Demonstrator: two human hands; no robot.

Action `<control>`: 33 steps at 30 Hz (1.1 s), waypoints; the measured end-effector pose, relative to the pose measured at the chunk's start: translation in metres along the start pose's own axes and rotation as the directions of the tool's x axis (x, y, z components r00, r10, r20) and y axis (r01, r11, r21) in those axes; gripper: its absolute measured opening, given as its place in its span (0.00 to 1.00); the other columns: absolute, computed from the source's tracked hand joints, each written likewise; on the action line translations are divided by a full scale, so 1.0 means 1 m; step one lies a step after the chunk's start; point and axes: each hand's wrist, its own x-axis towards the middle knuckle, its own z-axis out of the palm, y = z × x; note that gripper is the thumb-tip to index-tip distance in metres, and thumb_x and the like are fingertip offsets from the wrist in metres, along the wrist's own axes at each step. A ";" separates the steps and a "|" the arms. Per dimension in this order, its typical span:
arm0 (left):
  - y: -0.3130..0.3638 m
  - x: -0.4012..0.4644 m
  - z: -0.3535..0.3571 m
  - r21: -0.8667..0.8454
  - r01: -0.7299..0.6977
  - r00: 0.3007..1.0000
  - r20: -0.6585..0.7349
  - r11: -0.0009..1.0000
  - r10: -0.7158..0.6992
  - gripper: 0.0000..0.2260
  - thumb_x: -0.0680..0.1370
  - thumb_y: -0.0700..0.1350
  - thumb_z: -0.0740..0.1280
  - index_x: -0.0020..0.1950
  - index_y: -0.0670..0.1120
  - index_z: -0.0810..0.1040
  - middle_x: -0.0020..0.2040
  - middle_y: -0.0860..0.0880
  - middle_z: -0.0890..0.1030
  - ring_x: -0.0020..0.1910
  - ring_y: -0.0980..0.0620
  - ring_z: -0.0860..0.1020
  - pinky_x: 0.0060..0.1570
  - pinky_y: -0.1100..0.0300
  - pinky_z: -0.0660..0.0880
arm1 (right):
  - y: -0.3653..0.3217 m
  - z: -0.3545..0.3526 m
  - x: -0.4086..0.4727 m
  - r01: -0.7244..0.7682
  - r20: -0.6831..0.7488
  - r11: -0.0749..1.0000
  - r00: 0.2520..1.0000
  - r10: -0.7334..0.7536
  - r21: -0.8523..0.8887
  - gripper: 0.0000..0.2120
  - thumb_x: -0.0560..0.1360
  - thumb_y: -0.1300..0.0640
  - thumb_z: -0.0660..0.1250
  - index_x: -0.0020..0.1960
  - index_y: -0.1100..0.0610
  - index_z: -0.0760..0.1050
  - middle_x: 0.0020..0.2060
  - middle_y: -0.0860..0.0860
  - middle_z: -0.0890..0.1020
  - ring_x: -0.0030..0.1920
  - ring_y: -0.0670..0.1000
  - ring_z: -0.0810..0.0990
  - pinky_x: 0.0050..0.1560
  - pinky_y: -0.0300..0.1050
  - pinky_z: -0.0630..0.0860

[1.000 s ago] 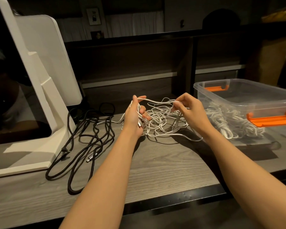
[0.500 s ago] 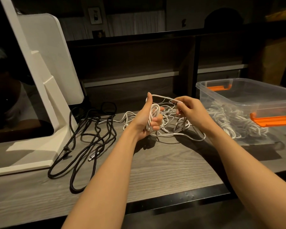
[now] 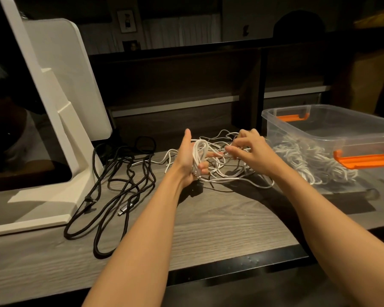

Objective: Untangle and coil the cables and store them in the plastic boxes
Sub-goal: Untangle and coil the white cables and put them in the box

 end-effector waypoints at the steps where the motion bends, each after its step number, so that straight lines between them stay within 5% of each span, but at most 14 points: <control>1: 0.000 0.002 -0.004 -0.041 -0.003 1.000 -0.018 0.999 0.003 0.29 0.83 0.62 0.43 0.47 0.39 0.70 0.32 0.45 0.81 0.18 0.58 0.63 0.19 0.67 0.61 | -0.001 0.001 0.000 -0.002 0.042 1.000 0.999 0.002 -0.008 0.14 0.74 0.43 0.64 0.35 0.49 0.75 0.39 0.46 0.70 0.50 0.49 0.66 0.55 0.47 0.63; 5: -0.004 0.007 -0.010 -0.229 0.038 0.999 -0.011 0.973 -0.042 0.21 0.83 0.54 0.46 0.47 0.39 0.70 0.53 0.36 0.83 0.18 0.57 0.62 0.18 0.67 0.61 | -0.003 0.002 0.001 0.013 0.163 0.996 0.987 0.001 -0.083 0.12 0.76 0.45 0.64 0.36 0.48 0.75 0.38 0.44 0.69 0.50 0.47 0.64 0.57 0.50 0.63; 8: -0.004 0.007 -0.007 -0.310 0.057 0.997 -0.028 0.949 -0.069 0.15 0.81 0.49 0.50 0.45 0.41 0.70 0.57 0.36 0.82 0.18 0.58 0.62 0.17 0.68 0.61 | -0.002 -0.002 0.001 -0.008 0.225 0.999 0.974 0.016 -0.040 0.13 0.75 0.46 0.65 0.33 0.47 0.75 0.38 0.43 0.71 0.51 0.46 0.65 0.61 0.51 0.62; 10: -0.005 0.011 -0.008 -0.284 0.060 0.989 -0.112 0.957 -0.095 0.19 0.83 0.52 0.49 0.56 0.39 0.72 0.55 0.37 0.83 0.18 0.57 0.62 0.17 0.68 0.61 | -0.003 -0.004 -0.001 -0.039 0.277 0.998 0.961 0.024 0.050 0.14 0.75 0.46 0.66 0.31 0.49 0.76 0.38 0.42 0.73 0.51 0.42 0.67 0.62 0.45 0.63; 13: -0.008 0.018 -0.006 -0.173 -0.002 0.954 -0.296 0.985 -0.050 0.30 0.82 0.63 0.44 0.75 0.44 0.62 0.46 0.40 0.84 0.23 0.56 0.66 0.21 0.66 0.63 | -0.013 -0.003 -0.002 -0.038 0.373 0.994 0.928 -0.005 0.107 0.16 0.75 0.48 0.67 0.30 0.52 0.76 0.36 0.45 0.74 0.46 0.44 0.74 0.56 0.36 0.68; 16: -0.014 0.031 -0.001 -0.024 -0.063 0.879 -0.475 0.998 0.044 0.34 0.79 0.68 0.42 0.77 0.48 0.57 0.56 0.41 0.81 0.50 0.45 0.81 0.51 0.54 0.78 | -0.019 0.003 0.000 -0.007 0.402 0.986 0.913 -0.063 0.168 0.17 0.76 0.49 0.67 0.29 0.50 0.74 0.36 0.49 0.77 0.44 0.48 0.77 0.55 0.43 0.70; 18: -0.017 0.035 0.000 0.020 -0.021 0.848 -0.529 1.000 0.029 0.37 0.77 0.70 0.42 0.78 0.49 0.56 0.67 0.41 0.75 0.64 0.42 0.76 0.65 0.44 0.72 | -0.022 0.004 0.001 -0.020 0.408 0.969 0.909 -0.085 0.247 0.17 0.76 0.51 0.67 0.29 0.50 0.75 0.33 0.46 0.77 0.38 0.45 0.76 0.48 0.41 0.71; 23: -0.019 0.032 0.005 0.336 0.026 0.849 -0.504 0.942 0.157 0.27 0.83 0.60 0.46 0.67 0.41 0.70 0.42 0.45 0.78 0.38 0.50 0.77 0.38 0.58 0.75 | -0.024 0.000 -0.002 -0.044 0.397 0.909 0.908 -0.137 0.414 0.16 0.76 0.50 0.65 0.31 0.55 0.76 0.29 0.44 0.73 0.35 0.44 0.73 0.45 0.36 0.70; 26: -0.023 0.034 0.006 0.504 -0.002 0.875 -0.417 0.863 0.246 0.22 0.84 0.58 0.52 0.46 0.43 0.75 0.40 0.46 0.77 0.36 0.50 0.76 0.41 0.57 0.75 | -0.027 0.001 -0.004 -0.051 0.342 0.870 0.929 -0.139 0.491 0.16 0.77 0.51 0.64 0.32 0.56 0.76 0.31 0.48 0.74 0.38 0.49 0.73 0.51 0.39 0.70; 30: -0.023 0.027 0.011 0.686 -0.080 0.908 -0.248 0.723 0.337 0.27 0.84 0.58 0.49 0.49 0.39 0.79 0.30 0.48 0.73 0.24 0.54 0.71 0.25 0.63 0.67 | -0.023 0.000 -0.004 -0.070 0.238 0.827 0.968 -0.079 0.558 0.17 0.77 0.47 0.60 0.36 0.54 0.79 0.35 0.40 0.80 0.46 0.37 0.76 0.64 0.43 0.65; 33: -0.020 0.022 0.014 0.710 -0.111 0.945 -0.141 0.695 0.295 0.26 0.83 0.59 0.42 0.44 0.47 0.74 0.33 0.50 0.73 0.28 0.57 0.71 0.28 0.66 0.68 | -0.016 -0.001 -0.002 -0.073 0.213 0.783 0.974 -0.076 0.617 0.14 0.78 0.47 0.61 0.45 0.50 0.83 0.46 0.44 0.82 0.57 0.46 0.77 0.67 0.49 0.65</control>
